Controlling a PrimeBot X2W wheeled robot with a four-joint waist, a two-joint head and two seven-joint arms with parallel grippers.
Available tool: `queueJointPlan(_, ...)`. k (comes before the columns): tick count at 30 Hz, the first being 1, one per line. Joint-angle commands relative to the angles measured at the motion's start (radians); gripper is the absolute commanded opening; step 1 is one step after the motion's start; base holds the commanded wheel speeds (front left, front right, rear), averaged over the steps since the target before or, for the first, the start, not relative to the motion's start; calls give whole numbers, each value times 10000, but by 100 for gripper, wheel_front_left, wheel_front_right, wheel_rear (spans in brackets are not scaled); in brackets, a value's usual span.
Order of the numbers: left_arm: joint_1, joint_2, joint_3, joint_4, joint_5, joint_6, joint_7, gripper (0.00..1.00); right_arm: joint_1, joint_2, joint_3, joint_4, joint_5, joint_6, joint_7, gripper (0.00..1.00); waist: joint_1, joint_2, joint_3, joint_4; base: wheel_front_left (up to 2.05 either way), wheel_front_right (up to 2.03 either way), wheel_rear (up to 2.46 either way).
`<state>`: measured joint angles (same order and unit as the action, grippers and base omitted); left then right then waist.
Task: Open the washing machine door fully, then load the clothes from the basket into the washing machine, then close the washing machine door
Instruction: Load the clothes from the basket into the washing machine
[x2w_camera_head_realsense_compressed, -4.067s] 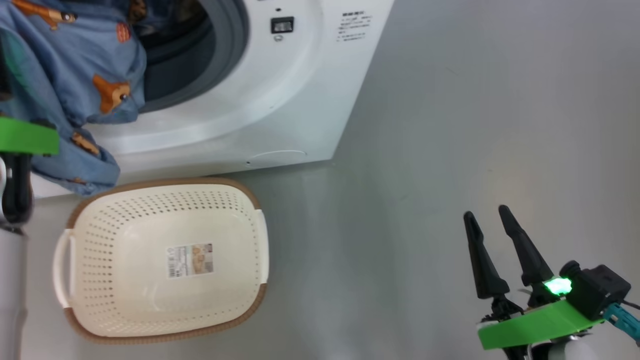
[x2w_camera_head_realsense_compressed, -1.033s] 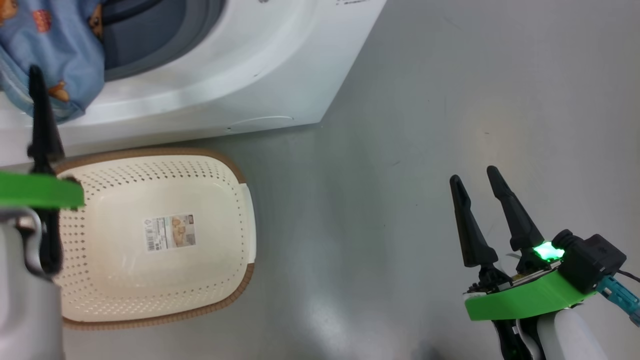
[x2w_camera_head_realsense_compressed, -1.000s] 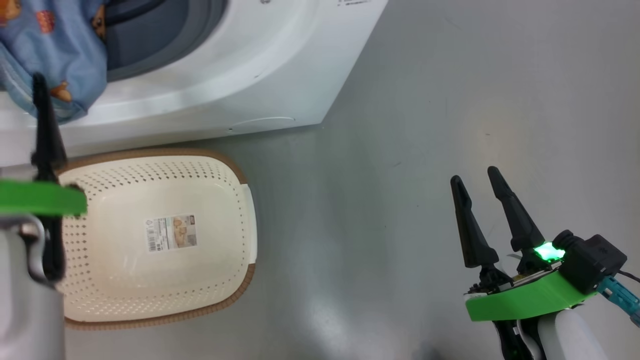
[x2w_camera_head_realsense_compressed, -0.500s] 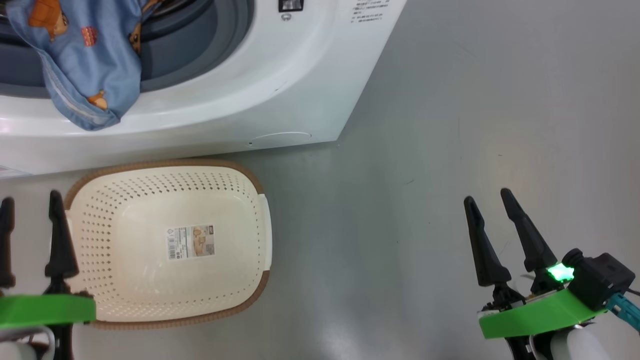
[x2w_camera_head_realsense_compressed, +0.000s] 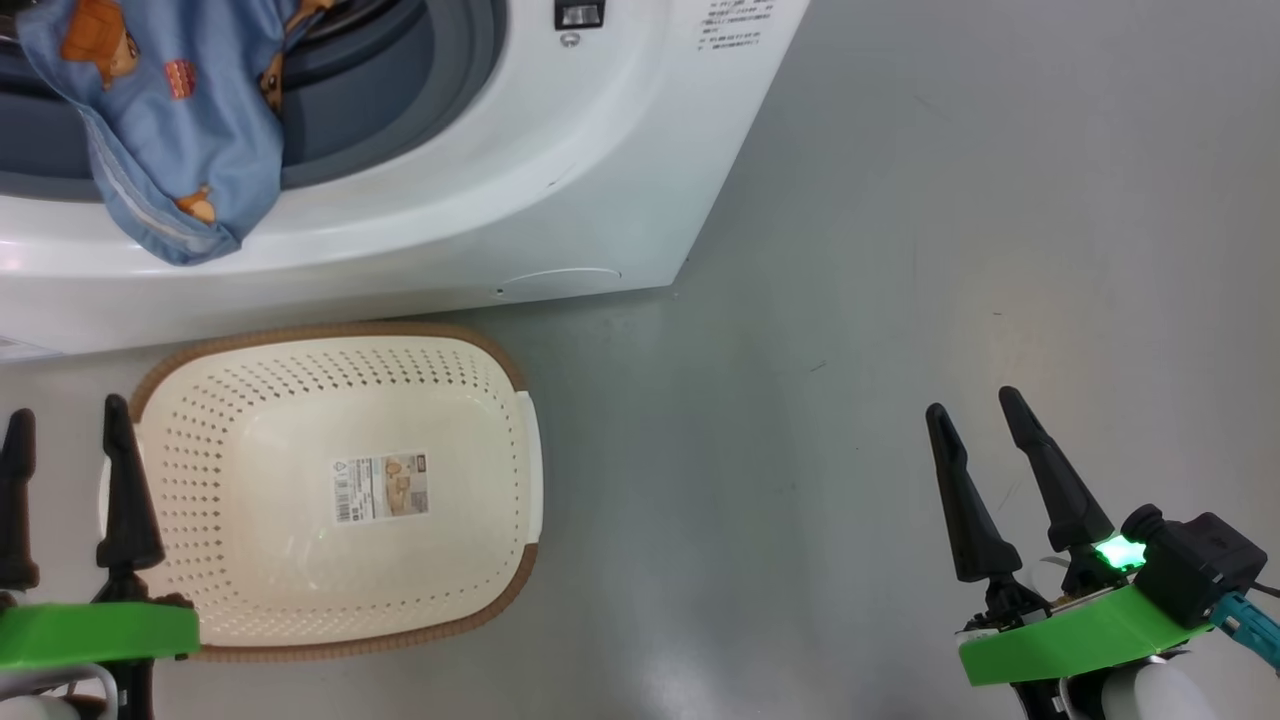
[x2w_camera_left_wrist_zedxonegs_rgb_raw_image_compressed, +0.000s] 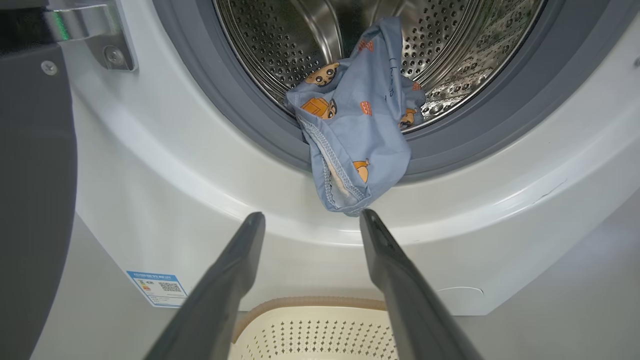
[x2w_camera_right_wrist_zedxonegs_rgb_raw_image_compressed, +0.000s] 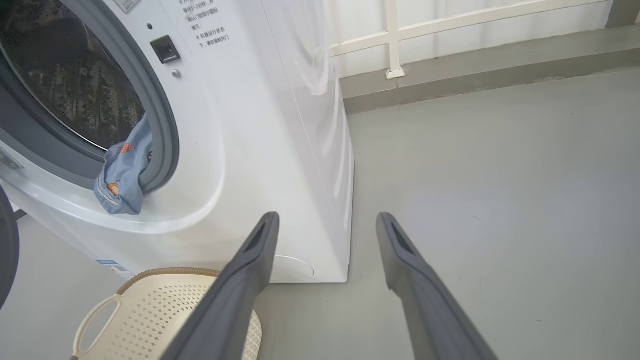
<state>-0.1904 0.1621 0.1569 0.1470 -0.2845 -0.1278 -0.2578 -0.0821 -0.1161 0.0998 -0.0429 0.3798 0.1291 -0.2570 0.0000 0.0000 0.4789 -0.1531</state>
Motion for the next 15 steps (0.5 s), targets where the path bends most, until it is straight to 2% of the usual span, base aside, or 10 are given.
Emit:
queueJointPlan(1,-211,379,229,-31,12,-29,-40,100,73,-68,276,-228,51,16,-48,100,0,0,54,-4,0,0,0)
queueJointPlan(8,-1090,628,-223,878,-305,-29,-40,100,-65,12,331,-223,16,16,-48,100,0,0,238,1,0,0,0)
queueJointPlan(15,-2398,786,-843,2464,-586,-29,-40,100,-321,113,443,-194,-5,16,-48,100,0,0,472,-62,0,0,0)
